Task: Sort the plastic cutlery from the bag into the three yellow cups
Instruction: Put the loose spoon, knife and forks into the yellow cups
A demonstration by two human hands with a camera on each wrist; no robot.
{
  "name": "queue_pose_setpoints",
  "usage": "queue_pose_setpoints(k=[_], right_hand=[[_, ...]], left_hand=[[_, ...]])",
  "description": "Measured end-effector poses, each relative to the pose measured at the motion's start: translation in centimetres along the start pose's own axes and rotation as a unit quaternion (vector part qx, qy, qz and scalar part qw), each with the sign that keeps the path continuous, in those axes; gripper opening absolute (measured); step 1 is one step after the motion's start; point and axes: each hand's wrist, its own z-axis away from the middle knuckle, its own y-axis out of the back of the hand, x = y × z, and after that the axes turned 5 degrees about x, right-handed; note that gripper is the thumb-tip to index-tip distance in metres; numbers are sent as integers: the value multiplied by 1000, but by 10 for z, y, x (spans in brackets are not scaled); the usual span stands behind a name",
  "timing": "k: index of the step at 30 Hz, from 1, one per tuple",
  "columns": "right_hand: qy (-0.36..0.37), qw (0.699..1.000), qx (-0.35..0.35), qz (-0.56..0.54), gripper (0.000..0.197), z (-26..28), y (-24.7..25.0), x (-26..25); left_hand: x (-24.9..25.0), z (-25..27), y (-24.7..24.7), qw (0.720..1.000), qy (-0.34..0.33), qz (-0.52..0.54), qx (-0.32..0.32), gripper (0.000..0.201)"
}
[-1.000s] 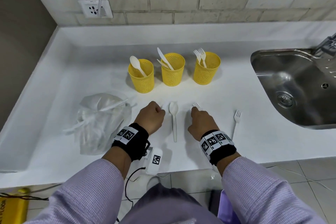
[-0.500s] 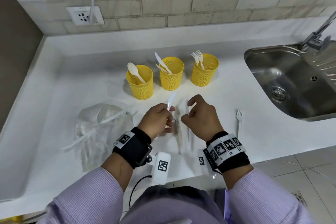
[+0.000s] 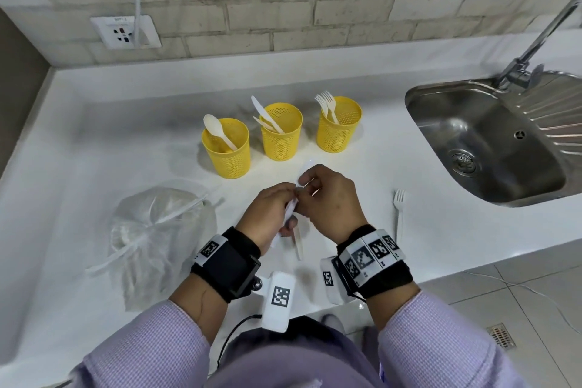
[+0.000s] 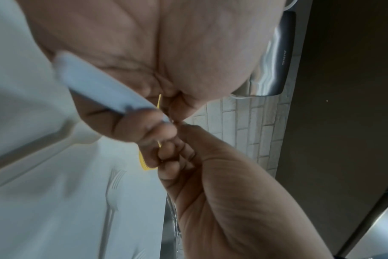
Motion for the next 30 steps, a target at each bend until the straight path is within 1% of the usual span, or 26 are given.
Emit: queue_pose_setpoints(k=[5, 8, 9, 11, 14, 15, 17, 21, 22, 24, 25, 28, 30], right_hand=[[20, 1000, -2, 3, 12, -5, 21, 14], [12, 1000, 11, 10, 13, -13, 41, 29], [8, 1000, 15, 11, 13, -16, 50, 33], [-1, 1000, 26, 11, 12, -23, 67, 44], [-13, 999, 34, 20, 9, -33, 90, 63], [-21, 999, 33, 29, 8, -36, 97, 70], [-33, 998, 27, 53, 6, -41, 112, 86], [-66, 992, 0, 104, 2, -45, 130, 116], [-77, 990, -8, 116, 2, -45, 131, 123], [-95, 986, -23, 136, 4, -45, 134, 137], [-101, 984, -32, 143, 5, -45, 136, 144], [-107, 979, -56, 163, 7, -43, 137, 157], [-109, 975, -75, 177, 9, -41, 138, 162]], left_hand=[[1, -6, -18, 998, 23, -54, 22, 24], [0, -12, -31, 995, 32, -83, 46, 14], [-1, -15, -34, 994, 33, -94, 53, 13], [-3, -20, -42, 988, 17, -139, 62, 19], [-7, -27, -52, 963, -45, -257, 61, 32], [-10, -29, -57, 953, -57, -290, 60, 35], [-14, -34, -68, 936, -63, -337, 75, 35], [-20, -47, -88, 899, -73, -419, 110, 25], [-22, -52, -91, 890, -76, -435, 118, 27], [-25, -60, -98, 875, -74, -460, 134, 38], [-26, -64, -102, 868, -75, -470, 139, 40], [-27, -74, -109, 848, -77, -505, 144, 34], [-27, -79, -114, 839, -64, -519, 151, 32]])
